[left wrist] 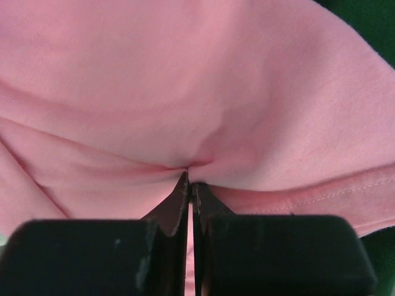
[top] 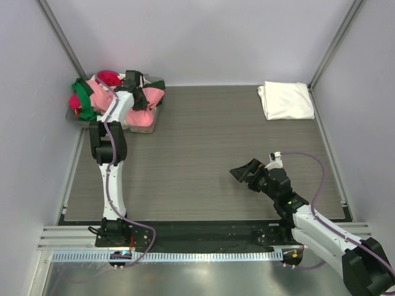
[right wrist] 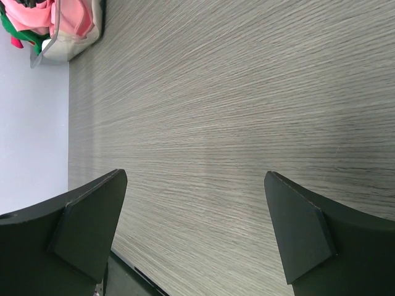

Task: Fold and stack the t-shirts
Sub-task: Grab the tshirt from the pile

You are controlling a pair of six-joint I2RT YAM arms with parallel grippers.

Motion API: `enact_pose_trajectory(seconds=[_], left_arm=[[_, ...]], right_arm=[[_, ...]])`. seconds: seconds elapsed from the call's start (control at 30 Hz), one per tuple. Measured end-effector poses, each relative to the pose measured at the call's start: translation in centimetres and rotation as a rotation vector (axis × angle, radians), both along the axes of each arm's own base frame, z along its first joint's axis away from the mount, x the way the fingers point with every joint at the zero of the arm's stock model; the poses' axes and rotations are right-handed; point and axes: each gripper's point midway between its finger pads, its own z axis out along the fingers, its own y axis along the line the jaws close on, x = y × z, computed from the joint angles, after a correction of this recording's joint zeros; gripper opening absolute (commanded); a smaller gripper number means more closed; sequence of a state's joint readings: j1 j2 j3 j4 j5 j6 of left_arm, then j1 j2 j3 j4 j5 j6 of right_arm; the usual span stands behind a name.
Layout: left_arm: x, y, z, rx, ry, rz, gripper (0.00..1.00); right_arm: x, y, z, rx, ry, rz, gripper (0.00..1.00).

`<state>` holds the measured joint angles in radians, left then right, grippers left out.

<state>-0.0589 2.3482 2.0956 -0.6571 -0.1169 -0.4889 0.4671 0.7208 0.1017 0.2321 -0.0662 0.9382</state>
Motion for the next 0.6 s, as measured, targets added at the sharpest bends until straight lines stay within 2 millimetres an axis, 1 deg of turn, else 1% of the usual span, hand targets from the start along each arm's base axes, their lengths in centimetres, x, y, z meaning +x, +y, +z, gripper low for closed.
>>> enact_pose_trajectory(seconds=[0.1, 0.2, 0.23, 0.27, 0.3, 0.33, 0.37, 0.4, 0.43, 0.47, 0.5, 0.53, 0.57, 0.6], left_arm=[[-0.2, 0.2, 0.0, 0.01, 0.011, 0.001, 0.0], [-0.4, 0.4, 0.8, 0.017, 0.011, 0.014, 0.0], [-0.6, 0.4, 1.5, 0.016, 0.009, 0.019, 0.0], [-0.6, 0.4, 2.9, 0.012, -0.006, 0.026, 0.0], [-0.6, 0.3, 4.6, 0.004, -0.029, 0.033, 0.0], [-0.4, 0.1, 7.0, -0.003, -0.068, 0.035, 0.0], [-0.1, -0.2, 10.7, -0.012, -0.141, 0.036, 0.0], [0.1, -0.3, 14.8, -0.018, -0.225, 0.036, 0.0], [-0.1, -0.6, 19.1, -0.026, -0.315, 0.032, 0.0], [-0.8, -1.2, 23.8, -0.032, -0.413, 0.026, 0.0], [-2.3, -1.9, 29.2, -0.039, -0.526, 0.014, 0.0], [-4.6, -3.1, 34.7, -0.054, -0.644, -0.007, 0.0], [-7.9, -4.8, 40.3, -0.08, -0.77, -0.044, 0.0], [-11.1, -6.1, 44.6, -0.108, -0.868, -0.078, 0.0]], right_arm=[[0.0, 0.0, 0.0, 0.0, 0.0, -0.001, 1.0], [0.1, 0.0, -0.3, -0.003, 0.011, 0.001, 1.0], [0.0, 0.0, -0.5, -0.006, 0.018, 0.002, 1.0], [0.0, 0.0, -0.6, -0.007, 0.022, 0.003, 1.0], [0.0, 0.0, -0.7, -0.008, 0.025, 0.005, 1.0], [-0.1, 0.1, -0.7, -0.007, 0.026, 0.008, 1.0], [-0.1, 0.1, -0.7, -0.006, 0.026, 0.01, 1.0], [-0.1, 0.1, -0.7, -0.005, 0.026, 0.011, 1.0], [-0.1, 0.1, -0.7, -0.005, 0.026, 0.012, 1.0], [-0.1, 0.2, -0.7, -0.004, 0.027, 0.014, 1.0], [-0.1, 0.2, -0.7, -0.004, 0.027, 0.015, 1.0], [-0.1, 0.2, -0.7, -0.003, 0.027, 0.015, 1.0], [-0.2, 0.2, -0.7, -0.003, 0.028, 0.016, 1.0], [-0.1, 0.2, -0.6, -0.002, 0.026, 0.016, 1.0]])
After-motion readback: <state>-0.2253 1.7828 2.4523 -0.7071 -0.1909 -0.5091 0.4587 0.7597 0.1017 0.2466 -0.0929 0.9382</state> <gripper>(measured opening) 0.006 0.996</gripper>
